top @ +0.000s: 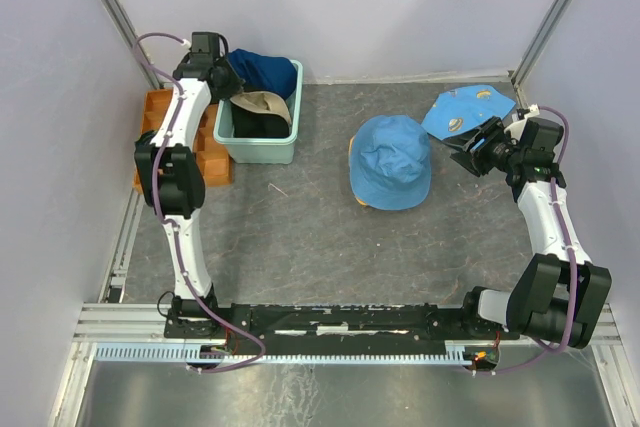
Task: Stack the hats
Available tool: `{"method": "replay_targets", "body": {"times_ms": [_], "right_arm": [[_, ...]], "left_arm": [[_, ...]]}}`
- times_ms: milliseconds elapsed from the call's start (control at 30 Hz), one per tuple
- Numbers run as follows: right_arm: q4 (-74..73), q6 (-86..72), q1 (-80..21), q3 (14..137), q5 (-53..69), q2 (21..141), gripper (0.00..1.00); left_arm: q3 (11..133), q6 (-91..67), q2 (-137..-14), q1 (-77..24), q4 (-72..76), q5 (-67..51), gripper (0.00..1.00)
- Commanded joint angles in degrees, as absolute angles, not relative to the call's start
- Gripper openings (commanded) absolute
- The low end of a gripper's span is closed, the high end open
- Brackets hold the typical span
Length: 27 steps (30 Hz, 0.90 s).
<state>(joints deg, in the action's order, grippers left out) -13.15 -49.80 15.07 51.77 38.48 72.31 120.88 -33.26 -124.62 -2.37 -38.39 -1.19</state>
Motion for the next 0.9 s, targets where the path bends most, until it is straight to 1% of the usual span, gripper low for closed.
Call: {"method": "replay_targets", "body": {"times_ms": [0, 133, 233, 500, 700, 867], "right_arm": [[-12.0, -49.7, 15.3, 54.0, 38.8, 70.8, 0.61], [-12.0, -51.2, 15.0, 56.6, 40.1, 70.6, 0.6], [-13.1, -51.6, 13.6, 61.4, 40.3, 70.9, 0.6], [-15.6, -51.5, 9.8, 75.4, 41.9, 73.3, 0.61], [-15.4, -50.2, 2.7, 83.1, 44.0, 75.1, 0.62], [-23.2, -40.2, -5.5, 89.1, 40.8, 77.1, 0.63]], "left_arm": [[123.0, -36.5, -124.0, -3.3, -37.2, -1.5, 0.03], [122.9, -39.2, -119.1, -4.4, -35.5, -3.4, 0.03], [123.4, -41.2, -115.0, -5.6, -33.7, -4.9, 0.03], [131.4, -46.8, -108.9, -8.5, -34.3, -6.9, 0.03], [136.0, -52.5, -107.4, -12.1, -34.4, -8.2, 0.03], [137.0, -56.0, -108.0, -16.8, -33.8, -9.1, 0.03]]}}
